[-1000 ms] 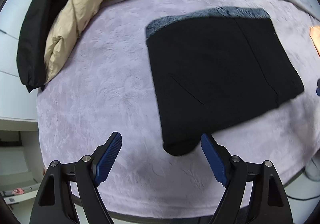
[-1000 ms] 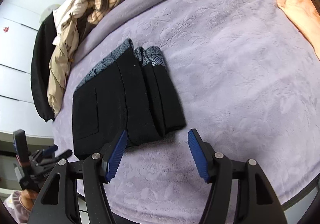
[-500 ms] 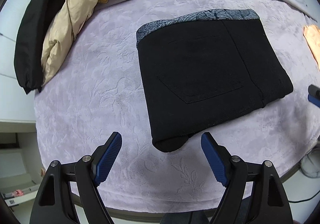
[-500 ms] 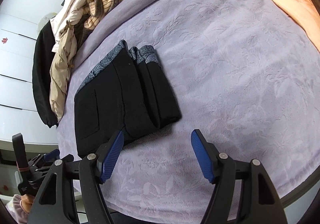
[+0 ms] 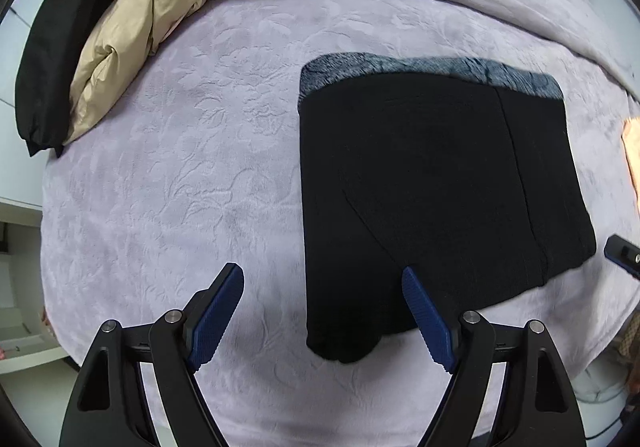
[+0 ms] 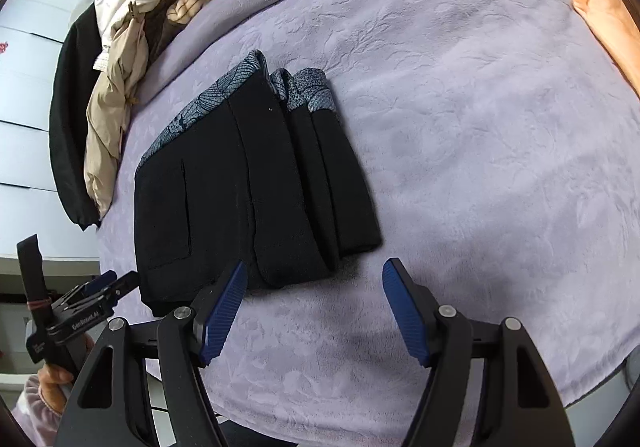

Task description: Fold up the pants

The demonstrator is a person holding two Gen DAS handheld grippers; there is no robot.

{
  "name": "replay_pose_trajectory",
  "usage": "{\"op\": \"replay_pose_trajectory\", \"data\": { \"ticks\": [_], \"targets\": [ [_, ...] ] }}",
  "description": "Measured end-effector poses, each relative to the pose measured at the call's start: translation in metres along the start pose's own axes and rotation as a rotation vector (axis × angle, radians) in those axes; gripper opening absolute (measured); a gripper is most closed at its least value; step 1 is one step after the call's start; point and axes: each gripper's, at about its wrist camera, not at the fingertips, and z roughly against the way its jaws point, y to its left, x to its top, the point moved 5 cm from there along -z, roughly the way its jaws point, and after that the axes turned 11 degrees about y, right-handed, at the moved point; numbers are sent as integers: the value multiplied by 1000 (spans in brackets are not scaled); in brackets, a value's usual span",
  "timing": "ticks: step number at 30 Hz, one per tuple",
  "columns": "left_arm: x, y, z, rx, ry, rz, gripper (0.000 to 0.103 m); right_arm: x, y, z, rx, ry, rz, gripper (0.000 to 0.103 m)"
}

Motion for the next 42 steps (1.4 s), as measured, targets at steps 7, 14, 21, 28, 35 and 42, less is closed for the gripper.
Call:
{"op": "replay_pose_trajectory", "data": {
  "ticks": [7, 14, 21, 28, 35, 42],
  "targets": [
    [31, 14, -11, -94, 8, 21, 83, 31, 2, -6, 33, 42, 43, 80],
    [57, 26, -39, -435, 59, 9, 83, 61, -8, -27, 141, 143, 125, 80],
    [65, 31, -56, -622, 82, -7, 83, 77, -13, -55, 311, 202, 158, 86],
    [66, 2, -68, -623, 87, -30, 92, 87, -12, -80, 414, 266, 148, 86],
    [63, -16, -60, -552, 24, -21, 79, 85, -5, -84, 355, 274, 104, 65],
    [49, -14, -20, -548, -32, -43, 63, 71, 3, -45, 486, 215, 36, 42]
  ]
}}
